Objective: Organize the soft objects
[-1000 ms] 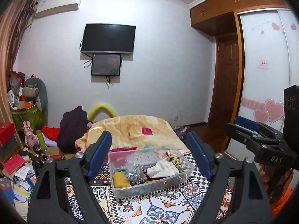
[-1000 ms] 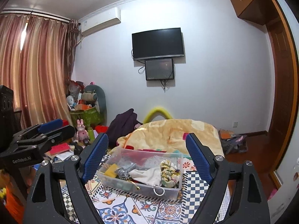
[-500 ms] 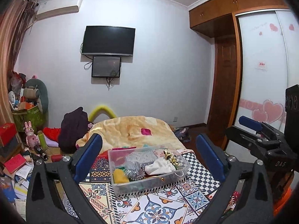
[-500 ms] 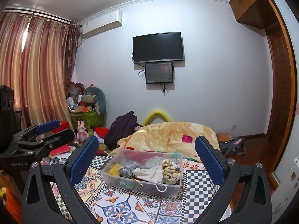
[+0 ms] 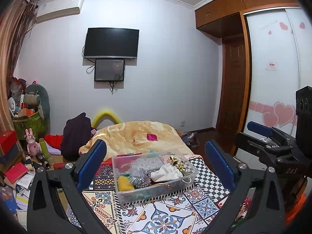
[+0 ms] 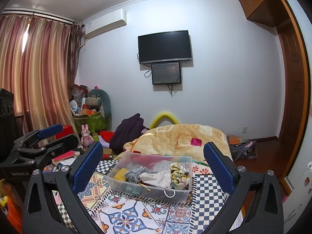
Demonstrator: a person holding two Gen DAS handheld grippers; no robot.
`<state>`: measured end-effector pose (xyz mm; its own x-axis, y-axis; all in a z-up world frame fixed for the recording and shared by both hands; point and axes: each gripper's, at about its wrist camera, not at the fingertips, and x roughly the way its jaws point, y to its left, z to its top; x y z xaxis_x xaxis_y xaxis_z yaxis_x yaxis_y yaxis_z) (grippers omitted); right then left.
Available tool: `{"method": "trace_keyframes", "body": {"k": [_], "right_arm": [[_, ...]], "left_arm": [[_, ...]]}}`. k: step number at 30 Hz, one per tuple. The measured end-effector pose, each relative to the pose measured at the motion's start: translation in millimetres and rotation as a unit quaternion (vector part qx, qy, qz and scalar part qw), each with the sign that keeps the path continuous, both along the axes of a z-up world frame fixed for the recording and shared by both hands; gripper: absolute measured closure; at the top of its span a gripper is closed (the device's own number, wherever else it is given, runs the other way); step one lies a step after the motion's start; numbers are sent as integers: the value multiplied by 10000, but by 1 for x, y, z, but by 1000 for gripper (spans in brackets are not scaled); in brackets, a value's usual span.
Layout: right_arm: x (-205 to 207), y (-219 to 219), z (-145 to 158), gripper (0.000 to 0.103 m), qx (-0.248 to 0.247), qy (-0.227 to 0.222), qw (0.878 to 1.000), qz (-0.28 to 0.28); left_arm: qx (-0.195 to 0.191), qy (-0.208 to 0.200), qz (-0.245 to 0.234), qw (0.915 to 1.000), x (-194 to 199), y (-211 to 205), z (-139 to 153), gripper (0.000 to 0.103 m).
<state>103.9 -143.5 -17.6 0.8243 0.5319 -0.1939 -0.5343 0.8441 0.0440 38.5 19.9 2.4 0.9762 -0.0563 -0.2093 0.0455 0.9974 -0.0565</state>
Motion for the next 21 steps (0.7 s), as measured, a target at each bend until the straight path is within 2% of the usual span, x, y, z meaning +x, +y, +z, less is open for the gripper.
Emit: {"method": "trace_keyframes", "body": {"k": [17, 21], "right_arm": [[-1, 1, 0, 0, 8, 18, 10000, 4], [-1, 0, -1, 0, 3, 19, 10000, -29]], "left_arm": [[-8, 18, -38, 10000, 0, 1, -2, 1], [88, -6, -42, 10000, -1, -2, -3, 1]]}}
